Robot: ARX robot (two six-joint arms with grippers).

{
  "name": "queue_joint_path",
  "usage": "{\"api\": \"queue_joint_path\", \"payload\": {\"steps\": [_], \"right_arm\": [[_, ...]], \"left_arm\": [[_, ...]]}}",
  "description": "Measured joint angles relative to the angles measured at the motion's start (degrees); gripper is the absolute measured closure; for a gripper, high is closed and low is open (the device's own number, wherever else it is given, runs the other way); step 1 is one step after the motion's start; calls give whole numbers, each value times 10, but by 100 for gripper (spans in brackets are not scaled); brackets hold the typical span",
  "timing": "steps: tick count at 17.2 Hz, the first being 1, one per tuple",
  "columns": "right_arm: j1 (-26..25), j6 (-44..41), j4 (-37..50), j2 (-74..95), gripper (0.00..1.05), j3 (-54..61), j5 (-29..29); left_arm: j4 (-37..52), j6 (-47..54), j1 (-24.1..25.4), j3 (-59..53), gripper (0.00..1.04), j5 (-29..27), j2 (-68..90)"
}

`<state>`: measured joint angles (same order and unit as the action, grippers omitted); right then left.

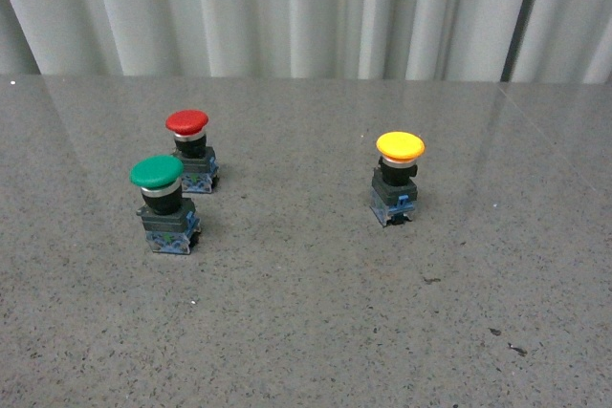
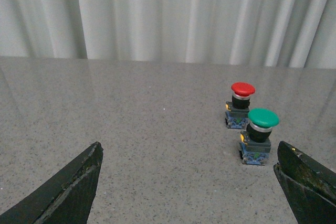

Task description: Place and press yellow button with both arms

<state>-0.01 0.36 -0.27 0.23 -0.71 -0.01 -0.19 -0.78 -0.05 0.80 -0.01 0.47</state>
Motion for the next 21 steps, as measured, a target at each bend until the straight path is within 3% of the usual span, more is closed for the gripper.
{"api": "queue_joint_path", "payload": {"steps": [2,6,8,10,12,21], "right_arm": [[0,0,0,0,103,0,0],[0,0,0,0,59,0,0],[0,0,0,0,49,0,0],[0,0,0,0,24,0,0],[0,0,0,0,5,0,0],[0,0,0,0,7,0,0]], "left_arm": [[0,0,0,0,7,0,0],[0,0,0,0,7,0,0],[0,0,0,0,7,0,0],[0,0,0,0,7,0,0],[0,0,0,0,7,0,0],[0,0,0,0,7,0,0]]}}
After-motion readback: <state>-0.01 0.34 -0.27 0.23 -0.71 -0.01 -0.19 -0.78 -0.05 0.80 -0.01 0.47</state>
